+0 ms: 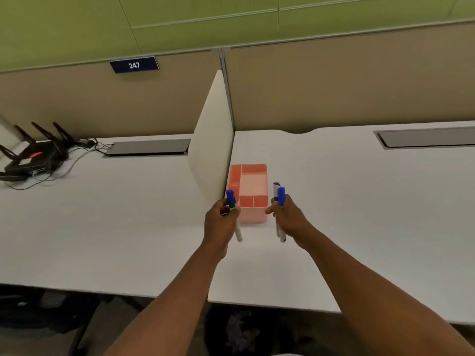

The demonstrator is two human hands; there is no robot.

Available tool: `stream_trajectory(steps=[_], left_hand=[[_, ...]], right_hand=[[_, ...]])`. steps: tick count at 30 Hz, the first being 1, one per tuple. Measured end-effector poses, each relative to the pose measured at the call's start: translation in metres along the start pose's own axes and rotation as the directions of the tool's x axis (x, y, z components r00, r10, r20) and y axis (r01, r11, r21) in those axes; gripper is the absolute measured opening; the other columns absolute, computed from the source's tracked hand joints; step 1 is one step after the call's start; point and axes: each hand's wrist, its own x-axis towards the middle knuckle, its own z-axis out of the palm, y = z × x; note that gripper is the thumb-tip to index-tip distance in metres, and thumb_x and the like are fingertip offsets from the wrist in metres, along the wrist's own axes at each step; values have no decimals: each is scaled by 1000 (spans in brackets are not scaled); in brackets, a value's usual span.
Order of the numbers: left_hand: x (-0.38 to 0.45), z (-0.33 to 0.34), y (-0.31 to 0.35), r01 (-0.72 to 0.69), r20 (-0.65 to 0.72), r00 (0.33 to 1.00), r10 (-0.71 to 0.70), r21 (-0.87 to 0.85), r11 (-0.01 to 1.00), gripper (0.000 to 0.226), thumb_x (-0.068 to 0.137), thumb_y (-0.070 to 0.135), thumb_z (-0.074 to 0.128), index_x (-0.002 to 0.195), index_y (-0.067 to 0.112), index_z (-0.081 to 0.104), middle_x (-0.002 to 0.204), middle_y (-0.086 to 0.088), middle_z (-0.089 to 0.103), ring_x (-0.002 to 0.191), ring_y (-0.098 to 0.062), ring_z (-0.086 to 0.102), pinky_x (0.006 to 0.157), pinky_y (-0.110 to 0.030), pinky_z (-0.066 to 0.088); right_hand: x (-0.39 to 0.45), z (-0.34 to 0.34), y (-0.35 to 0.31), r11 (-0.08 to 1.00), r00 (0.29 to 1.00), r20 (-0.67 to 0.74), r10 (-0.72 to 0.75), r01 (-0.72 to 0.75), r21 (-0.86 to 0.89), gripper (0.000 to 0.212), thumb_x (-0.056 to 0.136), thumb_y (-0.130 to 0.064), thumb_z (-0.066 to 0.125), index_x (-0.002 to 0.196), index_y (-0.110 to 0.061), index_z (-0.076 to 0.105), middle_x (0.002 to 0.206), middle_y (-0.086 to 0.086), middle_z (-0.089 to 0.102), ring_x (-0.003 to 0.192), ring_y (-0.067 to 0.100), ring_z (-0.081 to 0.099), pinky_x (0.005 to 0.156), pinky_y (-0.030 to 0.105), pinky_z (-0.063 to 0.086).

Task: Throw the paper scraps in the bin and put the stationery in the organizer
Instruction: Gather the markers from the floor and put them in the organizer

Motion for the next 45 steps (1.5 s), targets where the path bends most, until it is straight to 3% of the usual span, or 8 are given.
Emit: stream_trajectory(steps=[4,6,17,23,29,33,39,45], left_hand=[[52,21,20,-30,-100,994,42,111,993,24,89,12,64,112,18,64,94,5,64,86,-15,60,75,-25,49],[70,31,23,-23,-90,995,39,168,985,21,88,13,64,108,20,63,97,1,66,88,-21,61,83,-35,52],[126,52,0,-16,-71,995,65,544,839,24,90,15,63,114,13,61,103,1,67,89,-12,59,83,-19,42],[135,49,-21,18,-4,1000,-19,553,833,14,89,14,62,103,17,62,92,1,68,81,-17,62,67,-13,43],[133,52,-20,-18,56,998,-15,547,837,27,94,12,50,120,12,58,106,-5,68,92,-20,62,77,-19,45],[127,52,-14,-48,130,991,-28,542,839,38,100,14,42,137,14,46,131,-4,60,116,-22,58,93,-20,43],[104,48,-9,-109,180,983,17,512,852,40,104,23,32,144,19,38,139,-2,53,124,-23,53,101,-27,41],[66,30,-13,-297,216,954,209,568,768,32,103,18,38,133,13,47,127,-3,60,114,-21,58,89,-16,38]], right_hand=[[59,-9,-16,990,997,7,-76,76,-116,17,100,-26,42,115,-19,45,98,0,67,88,22,63,72,34,50],[80,-9,-21,991,995,-29,-95,92,-92,17,98,-26,46,113,-19,47,95,0,66,86,21,63,71,34,51],[144,38,-14,996,997,-24,-76,77,45,28,95,-27,58,120,-16,54,102,-7,61,90,15,60,84,29,48],[144,56,2,996,983,164,-85,90,-26,13,100,-26,48,108,-17,46,78,-4,54,75,20,53,56,10,40],[141,60,0,990,941,322,-100,126,-62,44,103,-21,39,143,-12,23,130,9,50,107,22,57,87,23,47],[134,63,-2,993,935,343,-90,112,-46,53,104,-31,29,152,-13,11,159,7,21,145,25,24,115,33,23],[116,57,-4,991,945,300,-129,134,4,59,102,-45,24,152,-16,12,160,2,21,146,20,22,109,24,20],[80,47,3,983,967,215,-134,157,-93,63,97,-55,26,149,-19,24,156,4,30,141,26,33,111,35,29]])
